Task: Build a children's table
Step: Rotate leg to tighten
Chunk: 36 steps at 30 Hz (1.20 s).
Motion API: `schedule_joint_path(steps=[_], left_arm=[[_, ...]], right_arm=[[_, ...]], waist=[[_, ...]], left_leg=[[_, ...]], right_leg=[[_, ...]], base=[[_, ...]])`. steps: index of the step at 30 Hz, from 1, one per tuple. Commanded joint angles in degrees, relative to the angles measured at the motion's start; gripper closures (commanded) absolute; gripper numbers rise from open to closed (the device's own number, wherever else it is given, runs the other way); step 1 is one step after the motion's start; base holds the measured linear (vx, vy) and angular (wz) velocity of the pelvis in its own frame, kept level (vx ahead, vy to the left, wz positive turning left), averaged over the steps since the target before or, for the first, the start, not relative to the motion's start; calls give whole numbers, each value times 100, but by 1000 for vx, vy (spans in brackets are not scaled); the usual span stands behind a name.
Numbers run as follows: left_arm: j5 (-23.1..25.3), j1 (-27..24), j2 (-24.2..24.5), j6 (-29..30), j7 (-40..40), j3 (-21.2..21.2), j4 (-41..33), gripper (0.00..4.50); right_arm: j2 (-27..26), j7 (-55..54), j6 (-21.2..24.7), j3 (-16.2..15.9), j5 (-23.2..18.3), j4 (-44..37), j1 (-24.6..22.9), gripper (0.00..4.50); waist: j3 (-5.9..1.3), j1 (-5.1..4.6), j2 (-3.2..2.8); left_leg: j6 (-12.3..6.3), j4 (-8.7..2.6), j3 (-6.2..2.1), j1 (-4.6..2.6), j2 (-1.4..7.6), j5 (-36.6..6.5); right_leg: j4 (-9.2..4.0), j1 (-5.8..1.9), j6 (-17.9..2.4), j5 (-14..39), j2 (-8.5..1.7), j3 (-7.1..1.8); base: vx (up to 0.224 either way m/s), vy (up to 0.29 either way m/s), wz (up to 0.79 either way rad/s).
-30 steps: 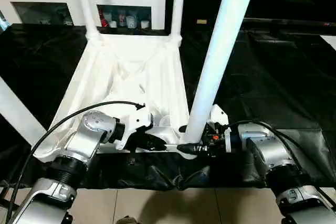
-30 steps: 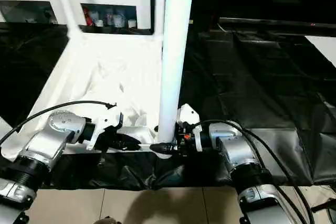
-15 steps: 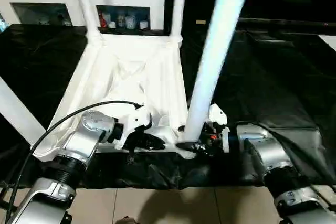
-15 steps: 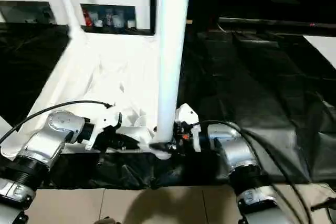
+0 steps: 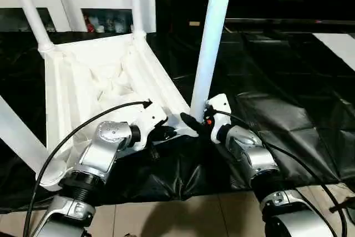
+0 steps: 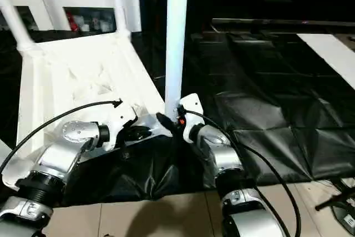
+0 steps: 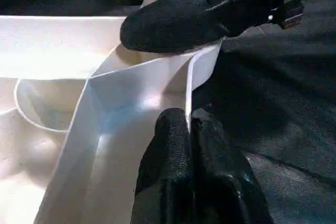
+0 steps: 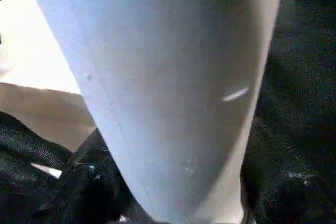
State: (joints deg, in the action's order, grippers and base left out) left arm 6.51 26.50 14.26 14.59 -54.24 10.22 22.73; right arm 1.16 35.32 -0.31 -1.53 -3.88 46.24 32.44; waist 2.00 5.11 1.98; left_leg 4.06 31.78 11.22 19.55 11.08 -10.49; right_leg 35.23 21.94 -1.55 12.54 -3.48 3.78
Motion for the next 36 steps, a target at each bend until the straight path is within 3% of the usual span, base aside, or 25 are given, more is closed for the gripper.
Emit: schedule_joint_path(steps=[1, 2, 5, 6, 7, 10, 12, 16, 21, 26, 36], left_arm=[[-402, 45, -566, -314, -108, 407, -275, 450], [-405, 44, -554, -326, -128, 408, -275, 450], [-430, 42, -498, -432, -264, 406, -254, 450], [-481, 25, -401, -547, -487, 412, -243, 450], [-508, 17, -351, -570, -585, 417, -245, 450], [-579, 6, -187, -665, -889, 420, -218, 450], [-603, 11, -110, -714, -1030, 420, -191, 450], [-658, 24, 58, -875, -1359, 416, -124, 450], [-727, 49, 201, -963, -1600, 402, -60, 450], [-799, 32, 280, -994, -1757, 422, -52, 450], [-921, -36, 400, -1051, -2029, 511, -101, 450]], right_arm=[[-468, 500, 204, -541, 134, 256, -84, 126], [-443, 520, 198, -544, 141, 243, -90, 126], [-227, 671, 77, -688, 275, 109, -169, 109], [121, 984, -28, -823, 349, -172, -327, 109], [293, 1155, -74, -850, 346, -320, -407, 109], [914, 1807, -182, -793, 202, -836, -700, 109], [1202, 2058, -197, -687, 101, -1036, -812, 109], [1894, 2620, -91, -369, -188, -1474, -1046, 109], [2523, 3095, 70, -174, -451, -1865, -1341, 109], [2739, 2966, 91, 92, -558, -1802, -1343, 109], [2898, 3094, 313, 156, -851, -2254, -1556, 109]], waist=[[-241, 27, 29], [-253, 21, -5], [-246, 20, 9], [-256, 31, -50], [-261, 36, -64], [-273, 108, -55], [-264, 156, -90], [-241, 214, -87], [-253, 271, -89], [-262, 282, -71], [-276, 301, -92]], left_leg=[[-301, -306, -130, 11, 269, -773], [-301, -301, -129, 2, 276, -765], [-308, -298, -125, 9, 272, -781], [-311, -287, -126, -8, 271, -788], [-320, -271, -117, -20, 273, -776], [-528, -235, -106, 10, 269, -616], [-555, -233, -101, 9, 275, -675], [-468, -238, -104, 0, 285, -950], [-509, -222, -111, 24, 282, -825], [-522, -200, -104, 40, 251, -717], [-642, -175, -105, 52, 266, -599]], right_leg=[[-444, -210, -1005, 822, -530, -333], [-434, -211, -1044, 688, -527, -333], [-426, -224, -1090, 596, -525, -330], [-444, -236, -1071, 514, -515, -320], [-426, -234, -1080, 384, -505, -331], [-376, -263, -1195, -77, -498, -332], [-387, -250, -1192, 13, -497, -327], [-454, -233, -1084, 638, -496, -321], [-438, -244, -1041, 585, -493, -315], [-436, -254, -1070, 561, -489, -299], [-390, -257, -1156, 254, -476, -282]], base=[[0, 0, 0], [0, 0, 0], [0, 0, 0], [0, 0, 0], [0, 0, 0], [0, 0, 0], [0, 0, 0], [0, 0, 0], [0, 0, 0], [0, 0, 0], [0, 0, 0]])
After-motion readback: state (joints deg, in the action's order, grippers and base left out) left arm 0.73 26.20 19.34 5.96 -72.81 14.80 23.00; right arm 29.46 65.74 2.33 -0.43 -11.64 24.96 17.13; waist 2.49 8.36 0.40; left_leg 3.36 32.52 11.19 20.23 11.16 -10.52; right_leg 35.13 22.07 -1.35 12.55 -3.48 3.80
